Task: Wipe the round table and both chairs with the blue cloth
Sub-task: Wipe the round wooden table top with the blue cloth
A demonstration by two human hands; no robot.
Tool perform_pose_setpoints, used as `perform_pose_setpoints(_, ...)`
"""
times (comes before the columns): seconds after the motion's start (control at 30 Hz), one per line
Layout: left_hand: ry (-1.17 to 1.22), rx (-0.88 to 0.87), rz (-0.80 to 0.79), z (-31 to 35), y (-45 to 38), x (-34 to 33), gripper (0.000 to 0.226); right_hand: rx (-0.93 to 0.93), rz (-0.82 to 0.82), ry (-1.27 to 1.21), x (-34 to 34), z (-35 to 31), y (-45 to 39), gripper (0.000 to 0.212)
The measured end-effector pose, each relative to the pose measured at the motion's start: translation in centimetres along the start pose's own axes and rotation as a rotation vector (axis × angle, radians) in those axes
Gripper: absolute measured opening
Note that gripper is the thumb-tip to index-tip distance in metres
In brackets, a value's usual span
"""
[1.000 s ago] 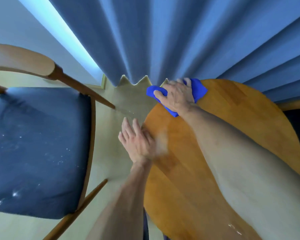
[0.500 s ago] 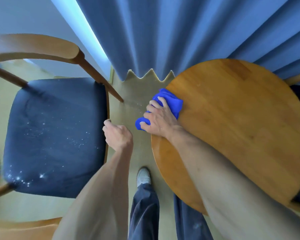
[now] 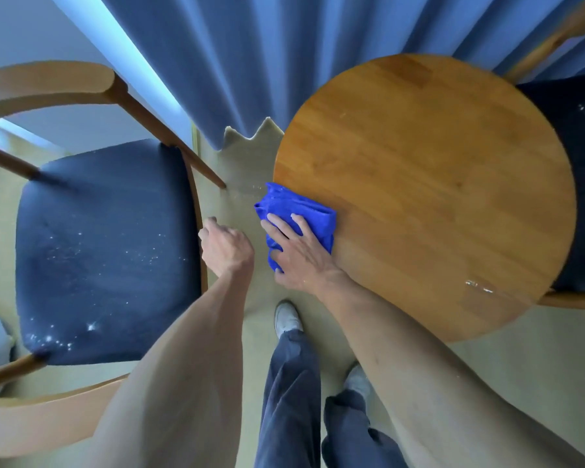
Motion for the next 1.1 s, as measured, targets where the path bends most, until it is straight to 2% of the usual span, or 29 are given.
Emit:
perform_pose_setpoints(0.13,0.005,-0.017,0.051,-1.1,3.2,0.1,0.039,-0.011,0.021,-0.007,-1.3,-0.9,5.1,0.028)
perform_pose_setpoints(0.33,-0.084,-0.177,0.065,-0.3,9.2,-2.2,0.044,0.038,0.146,0.023,-4.3,0.1,14.6,0.017)
perform_pose_setpoints(0.47,-0.154,-0.252,0.060,1.5,12.9,-4.1,0.047,-0.028,0.250,-0.025,-5.8,3.1,20.6,0.046)
perform_pose_setpoints(0.57,-0.166,-0.295,0.032,3.5,15.1,-5.9,0.049,-0.220,0.335,-0.066,-6.1,7.2,24.9,0.054)
perform_pose_setpoints(0.7,-0.189,-0.356,-0.001,5.9,17.7,-8.5,0.051,-0.680,0.497,-0.116,-4.9,14.3,28.5,0.053)
perform_pose_setpoints(0.8,-0.257,-0.375,-0.015,7.1,18.9,-10.5,0.055,-0.978,0.527,-0.131,-4.3,19.0,30.2,0.055)
perform_pose_setpoints(0.97,-0.339,-0.343,0.016,9.9,18.6,-13.0,0.058,-1.228,0.560,-0.203,-3.8,24.5,30.6,0.057)
perform_pose_setpoints(1.1,-0.353,-0.355,0.026,14.4,18.0,-14.6,0.057,-1.278,0.570,-0.195,-2.7,26.6,28.7,0.059)
Point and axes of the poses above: each hand's wrist, its own y-axis away from the middle knuckle, its own x-axis out of the back of the hand, z = x × y, the point moved 7 cm from there along -y, towards the middle knuckle, and after that the axes turned 7 degrees about -y, right-handed, at the moved point
